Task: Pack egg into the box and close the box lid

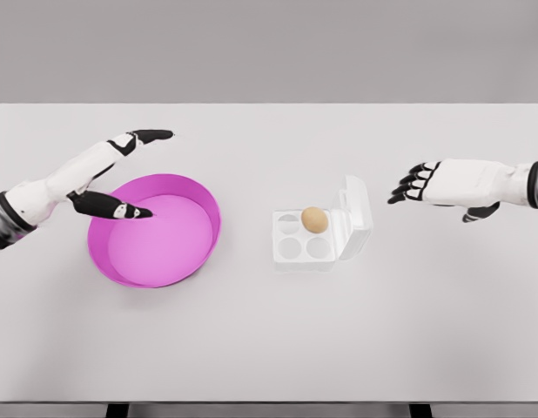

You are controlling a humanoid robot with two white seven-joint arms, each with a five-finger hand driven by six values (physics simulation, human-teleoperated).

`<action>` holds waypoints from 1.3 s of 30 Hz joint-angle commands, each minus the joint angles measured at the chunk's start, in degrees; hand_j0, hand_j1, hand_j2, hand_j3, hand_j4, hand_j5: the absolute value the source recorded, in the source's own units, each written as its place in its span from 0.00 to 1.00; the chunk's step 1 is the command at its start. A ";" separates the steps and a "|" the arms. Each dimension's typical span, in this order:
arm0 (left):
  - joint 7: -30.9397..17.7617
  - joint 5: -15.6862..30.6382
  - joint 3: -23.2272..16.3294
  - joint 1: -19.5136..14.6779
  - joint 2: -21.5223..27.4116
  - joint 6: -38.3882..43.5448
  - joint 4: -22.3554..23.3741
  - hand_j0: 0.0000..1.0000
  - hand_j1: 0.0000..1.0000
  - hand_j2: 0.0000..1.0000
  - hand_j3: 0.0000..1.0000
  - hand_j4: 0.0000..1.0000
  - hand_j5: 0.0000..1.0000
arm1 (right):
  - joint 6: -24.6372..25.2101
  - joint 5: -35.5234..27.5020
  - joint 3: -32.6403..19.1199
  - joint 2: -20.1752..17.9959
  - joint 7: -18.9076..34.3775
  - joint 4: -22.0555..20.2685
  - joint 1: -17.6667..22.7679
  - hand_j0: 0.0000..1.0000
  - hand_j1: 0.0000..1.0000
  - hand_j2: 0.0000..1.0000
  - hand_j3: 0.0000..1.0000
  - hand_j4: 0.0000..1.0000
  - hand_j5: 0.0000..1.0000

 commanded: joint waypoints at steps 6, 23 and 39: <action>0.03 0.86 2.12 0.53 1.52 0.16 0.03 1.00 1.00 1.00 1.00 1.00 1.00 | 0.12 0.35 -0.57 -1.79 0.32 -5.58 -0.18 1.00 1.00 1.00 1.00 1.00 1.00; 0.03 0.77 3.27 1.49 2.49 0.16 0.64 1.00 1.00 1.00 1.00 1.00 1.00 | 0.12 0.61 -0.31 -1.00 1.02 -8.83 -0.97 1.00 1.00 1.00 1.00 1.00 1.00; 0.03 0.59 3.27 1.67 2.40 0.16 0.82 1.00 1.00 1.00 1.00 1.00 1.00 | 0.12 0.61 0.13 0.32 1.46 -11.03 -2.64 1.00 1.00 1.00 1.00 1.00 1.00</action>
